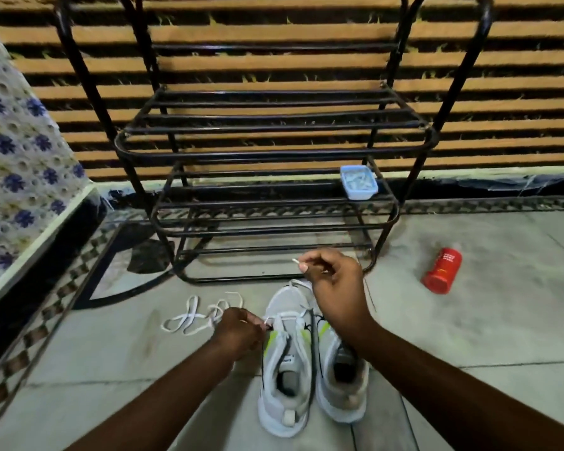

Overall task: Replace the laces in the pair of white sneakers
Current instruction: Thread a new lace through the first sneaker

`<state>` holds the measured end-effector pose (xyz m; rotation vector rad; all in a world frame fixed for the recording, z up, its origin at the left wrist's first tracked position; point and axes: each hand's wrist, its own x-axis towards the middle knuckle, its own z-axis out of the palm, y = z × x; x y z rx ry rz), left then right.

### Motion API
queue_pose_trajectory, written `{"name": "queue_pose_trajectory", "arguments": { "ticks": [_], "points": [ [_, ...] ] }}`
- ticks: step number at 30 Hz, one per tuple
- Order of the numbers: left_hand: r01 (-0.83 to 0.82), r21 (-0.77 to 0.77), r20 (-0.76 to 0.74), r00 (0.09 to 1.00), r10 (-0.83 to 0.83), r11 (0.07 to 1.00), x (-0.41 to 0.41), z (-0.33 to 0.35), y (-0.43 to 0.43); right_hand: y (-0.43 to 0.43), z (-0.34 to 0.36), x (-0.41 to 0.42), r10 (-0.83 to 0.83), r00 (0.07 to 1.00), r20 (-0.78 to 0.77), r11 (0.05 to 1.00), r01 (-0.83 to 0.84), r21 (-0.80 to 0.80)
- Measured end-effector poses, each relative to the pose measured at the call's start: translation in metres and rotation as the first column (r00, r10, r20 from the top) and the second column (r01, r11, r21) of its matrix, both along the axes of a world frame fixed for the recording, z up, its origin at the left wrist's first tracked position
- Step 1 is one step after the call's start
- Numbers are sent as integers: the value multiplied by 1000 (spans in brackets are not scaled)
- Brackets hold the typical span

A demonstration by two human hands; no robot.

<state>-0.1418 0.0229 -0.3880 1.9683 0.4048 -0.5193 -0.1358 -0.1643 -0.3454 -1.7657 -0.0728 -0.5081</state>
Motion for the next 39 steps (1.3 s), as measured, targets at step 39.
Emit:
{"name": "queue_pose_trajectory", "arguments": {
  "ticks": [39],
  "points": [
    [54,-156,156,987,-29,986,-13,-35,-15,33,-78,-7,-141,861,-489,891,-105,-442]
  ]
}}
